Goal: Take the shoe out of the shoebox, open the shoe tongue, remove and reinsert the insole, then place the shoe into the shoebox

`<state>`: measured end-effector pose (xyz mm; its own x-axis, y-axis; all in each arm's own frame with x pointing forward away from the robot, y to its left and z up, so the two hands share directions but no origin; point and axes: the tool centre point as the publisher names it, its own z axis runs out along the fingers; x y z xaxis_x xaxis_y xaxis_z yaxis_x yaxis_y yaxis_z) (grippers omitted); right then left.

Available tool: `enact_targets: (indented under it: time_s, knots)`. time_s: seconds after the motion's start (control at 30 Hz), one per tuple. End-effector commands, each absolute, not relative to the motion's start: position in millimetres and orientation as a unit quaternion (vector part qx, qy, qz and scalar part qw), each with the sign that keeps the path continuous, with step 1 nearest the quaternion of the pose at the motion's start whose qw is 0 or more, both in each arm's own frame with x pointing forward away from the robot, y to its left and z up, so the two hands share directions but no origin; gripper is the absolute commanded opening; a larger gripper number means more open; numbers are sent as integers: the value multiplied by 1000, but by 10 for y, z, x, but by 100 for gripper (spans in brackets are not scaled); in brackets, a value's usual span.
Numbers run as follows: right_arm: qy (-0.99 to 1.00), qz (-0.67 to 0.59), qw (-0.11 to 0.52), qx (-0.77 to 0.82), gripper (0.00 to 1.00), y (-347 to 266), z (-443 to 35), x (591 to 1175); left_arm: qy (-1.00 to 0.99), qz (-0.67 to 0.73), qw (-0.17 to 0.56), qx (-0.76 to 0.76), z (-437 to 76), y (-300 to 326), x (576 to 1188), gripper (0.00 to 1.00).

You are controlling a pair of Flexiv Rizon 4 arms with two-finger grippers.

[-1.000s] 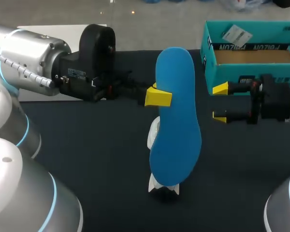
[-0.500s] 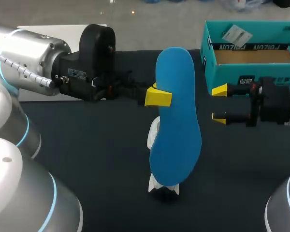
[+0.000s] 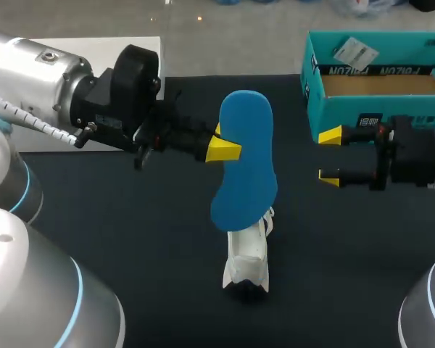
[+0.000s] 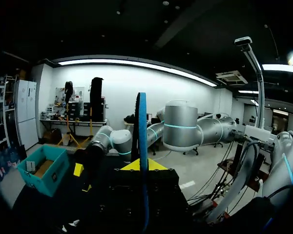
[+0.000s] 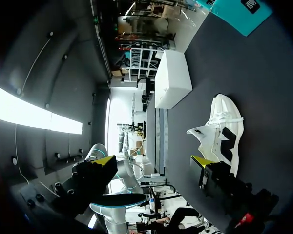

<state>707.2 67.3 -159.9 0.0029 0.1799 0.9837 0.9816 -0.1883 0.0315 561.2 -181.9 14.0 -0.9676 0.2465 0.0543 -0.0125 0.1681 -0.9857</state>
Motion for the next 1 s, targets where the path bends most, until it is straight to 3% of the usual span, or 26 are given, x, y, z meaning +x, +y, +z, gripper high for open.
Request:
enact_targets:
  time_s: [0.03, 0.13, 0.53, 0.7, 1.0]
  knots:
    - [-496, -502, 398, -586, 100, 687, -1600, 7067, -755, 645, 40, -113, 100, -1701, 5666, 0]
    - [-496, -502, 398, -586, 100, 687, -1600, 7067, -727, 680, 70, -64, -15, -1690, 5765, 0]
    - [-496, -502, 398, -586, 100, 687, -1600, 7067, -727, 680, 70, -64, -15, -1690, 5765, 0]
    - [-496, -502, 398, -586, 100, 687, -1600, 7067, -701, 691, -56, -164, -294, -1711, 6036, 0]
    - [-496, -502, 398, -586, 100, 687, -1600, 7067, -657, 656, -144, -341, -624, -1814, 6439, 0]
